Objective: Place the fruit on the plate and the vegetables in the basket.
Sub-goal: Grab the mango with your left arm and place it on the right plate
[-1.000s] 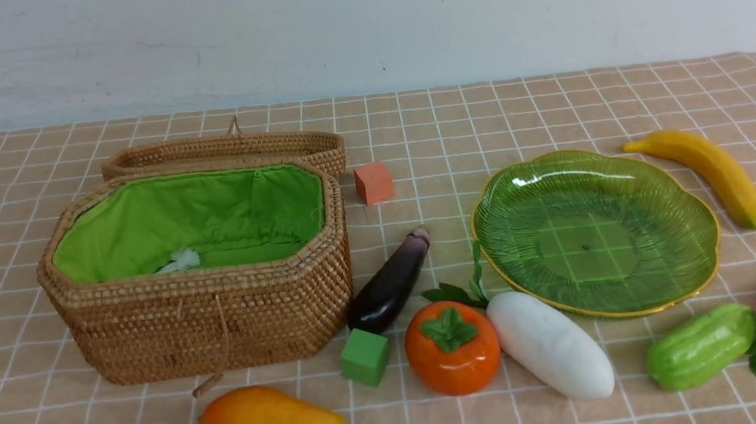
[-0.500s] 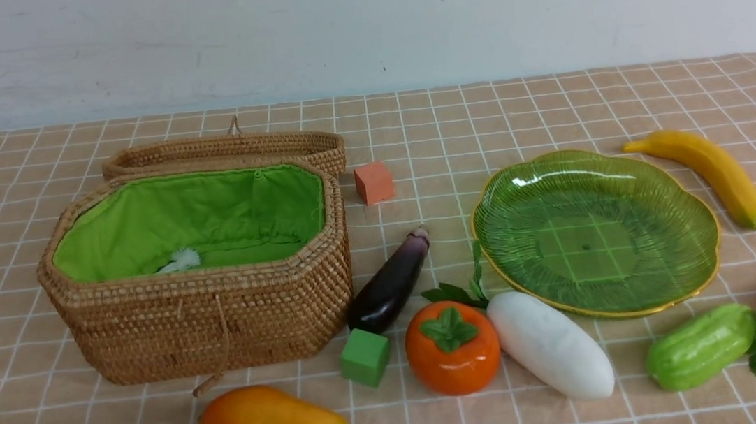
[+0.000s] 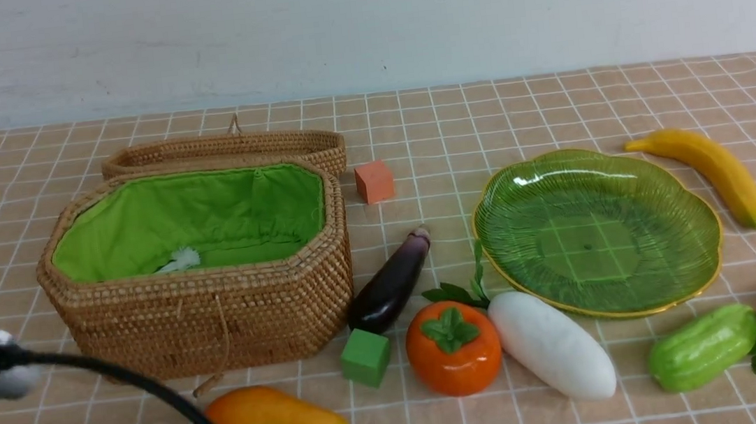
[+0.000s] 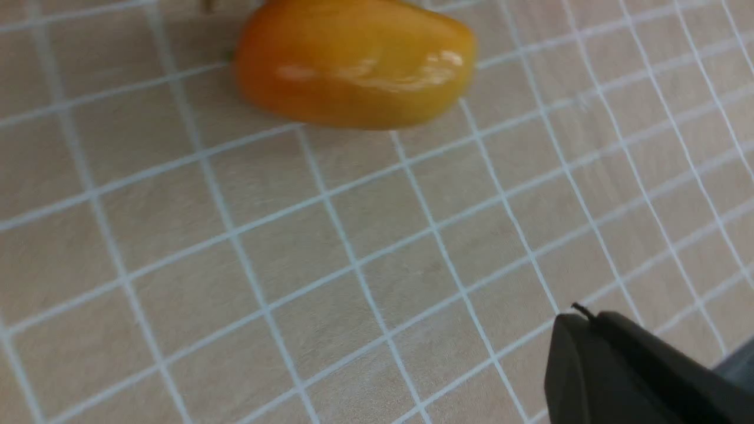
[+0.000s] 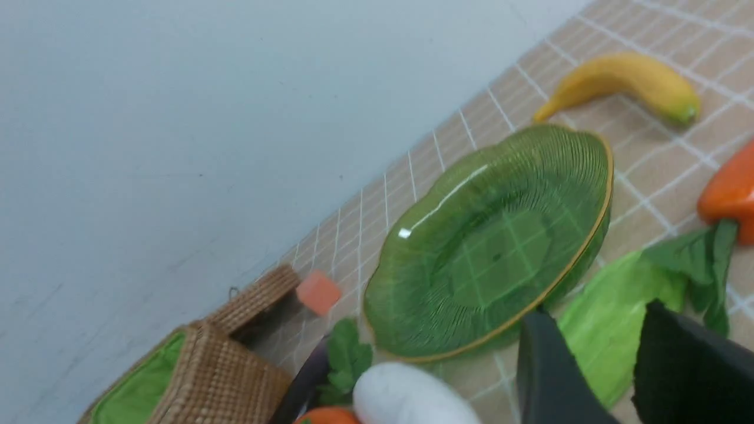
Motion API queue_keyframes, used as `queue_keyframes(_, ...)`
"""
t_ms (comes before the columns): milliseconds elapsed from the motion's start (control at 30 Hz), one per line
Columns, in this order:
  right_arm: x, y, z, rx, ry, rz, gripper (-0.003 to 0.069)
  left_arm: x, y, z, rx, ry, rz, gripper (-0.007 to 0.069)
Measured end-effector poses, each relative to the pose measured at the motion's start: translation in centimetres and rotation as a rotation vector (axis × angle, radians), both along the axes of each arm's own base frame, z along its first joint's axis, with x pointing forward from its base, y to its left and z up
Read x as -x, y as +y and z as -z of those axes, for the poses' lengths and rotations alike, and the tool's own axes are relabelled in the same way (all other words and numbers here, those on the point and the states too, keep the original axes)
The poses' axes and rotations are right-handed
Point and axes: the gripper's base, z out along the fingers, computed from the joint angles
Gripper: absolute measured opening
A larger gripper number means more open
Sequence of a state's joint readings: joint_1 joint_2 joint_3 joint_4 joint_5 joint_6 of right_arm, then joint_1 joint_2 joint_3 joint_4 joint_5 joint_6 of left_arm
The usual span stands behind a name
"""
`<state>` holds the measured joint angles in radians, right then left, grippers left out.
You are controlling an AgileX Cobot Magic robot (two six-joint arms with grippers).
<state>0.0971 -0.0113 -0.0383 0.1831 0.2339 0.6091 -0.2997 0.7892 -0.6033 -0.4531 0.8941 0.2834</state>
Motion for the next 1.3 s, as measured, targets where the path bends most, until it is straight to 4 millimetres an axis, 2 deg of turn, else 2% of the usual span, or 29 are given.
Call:
queue_keyframes(67, 0.6, 0.5, -1.9, 0.039, 0.059, -0.083, 0.0197, 0.1, -1.0, 0.0, -0.044, -0.015, 0.13, -0.0013)
queue_keyframes(167, 2.0, 1.0, -5.9, 0.194, 0.126, -0.254, 0.0153, -0.4, -2.2, 0.1, -0.137, -0.024, 0.267, -0.0013)
queue_keyframes(267, 3.3, 1.2, -9.6, 0.339, 0.148, -0.407, 0.0115, -1.5, -3.2, 0.1, -0.236, -0.037, 0.355, -0.0013)
queue_keyframes(300, 4.3, 1.1, -11.7, 0.434, 0.177, -0.514, 0.0094, -2.5, -3.9, 0.2, -0.306, -0.047, 0.403, -0.0013)
queue_keyframes(333, 4.4, 1.1, -12.0, 0.451, 0.179, -0.528, 0.009, -2.7, -3.9, 0.1, -0.32, -0.056, 0.41, -0.0013)
queue_keyframes(367, 5.1, 1.0, -13.6, 0.51, 0.175, -0.598, 0.0078, -3.7, -4.5, 0.3, -0.368, -0.06, 0.453, -0.0013)
queue_keyframes(467, 6.4, 0.5, -15.9, 0.575, 0.136, -0.684, 0.0071, -5.5, -5.5, 0.8, -0.433, -0.07, 0.54, -0.0012)
queue_keyframes(533, 7.0, 0.2, -17.0, 0.6, 0.087, -0.715, 0.007, -7.2, -6.5, 1.3, -0.496, -0.114, 0.687, 0.0021)
queue_keyframes(600, 7.2, 0.1, -17.2, 0.606, 0.068, -0.718, 0.007, -8.1, -7.1, 1.6, -0.524, -0.14, 0.761, 0.0074)
queue_keyframes(667, 7.2, 0.0, -17.3, 0.618, 0.064, -0.717, 0.007, -9.5, -8.1, 2.5, -0.547, -0.169, 0.859, 0.021)
queue_keyframes(733, 7.1, 0.0, -17.3, 0.622, 0.065, -0.714, 0.007, -10.0, -8.5, 3.1, -0.554, -0.176, 0.889, 0.0285)
queue_keyframes(767, 7.1, 0.0, -17.2, 0.629, 0.066, -0.713, 0.007, -10.6, -8.9, 3.9, -0.562, -0.187, 0.922, 0.0384)
queue_keyframes(833, 7.1, 0.0, -17.2, 0.63, 0.067, -0.712, 0.007, -11.3, -9.3, 4.9, -0.584, -0.215, 0.959, 0.0496)
queue_keyframes(967, 7.2, -0.1, -17.2, 0.633, 0.073, -0.715, 0.0072, -12.5, -9.8, 6.4, -0.628, -0.264, 1.026, 0.0619)
queue_keyframes(1133, 7.2, -0.1, -17.1, 0.636, 0.082, -0.719, 0.0072, -13.5, -10.1, 8.7, -0.69, -0.253, 1.109, 0.0624)
queue_keyframes(1167, 7.2, -0.1, -17.1, 0.636, 0.083, -0.72, 0.0072, -13.7, -10.0, 9.7, -0.719, -0.222, 1.144, 0.0587)
queue_keyframes(1233, 7.2, -0.1, -17.1, 0.637, 0.084, -0.72, 0.0072, -13.8, -9.9, 10.3, -0.735, -0.201, 1.164, 0.0556)
queue_keyframes(1300, 7.2, 0.0, -17.1, 0.631, 0.083, -0.727, 0.0072, -14.0, -9.8, 10.8, -0.765, -0.189, 1.189, 0.0435)
